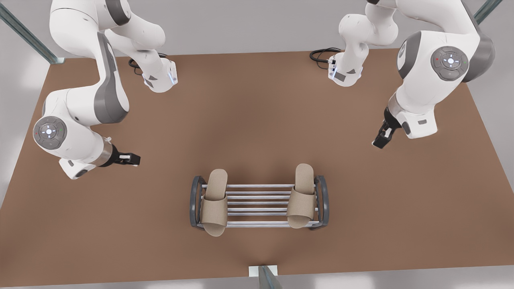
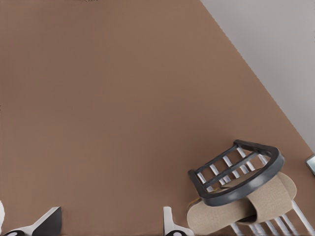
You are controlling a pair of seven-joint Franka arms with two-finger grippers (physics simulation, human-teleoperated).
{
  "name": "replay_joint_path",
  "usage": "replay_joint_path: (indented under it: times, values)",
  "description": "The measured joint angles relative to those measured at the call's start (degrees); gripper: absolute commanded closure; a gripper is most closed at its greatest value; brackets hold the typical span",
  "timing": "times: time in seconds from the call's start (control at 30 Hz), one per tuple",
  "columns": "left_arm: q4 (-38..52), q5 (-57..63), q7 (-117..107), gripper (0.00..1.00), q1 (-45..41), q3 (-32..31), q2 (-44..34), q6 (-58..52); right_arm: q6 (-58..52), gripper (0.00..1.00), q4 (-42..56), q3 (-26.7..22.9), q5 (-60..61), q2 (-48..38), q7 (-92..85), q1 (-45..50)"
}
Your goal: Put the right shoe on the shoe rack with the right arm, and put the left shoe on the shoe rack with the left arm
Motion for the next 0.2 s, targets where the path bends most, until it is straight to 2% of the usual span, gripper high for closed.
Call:
replay_joint_path:
  times: [0.2]
  values:
    - [0.0, -0.5, 19.4, 0.0, 0.0, 0.0, 0.0, -2.5, 0.0, 0.0, -0.1, 0.2, -0.3, 0.3, -0.9, 0.8]
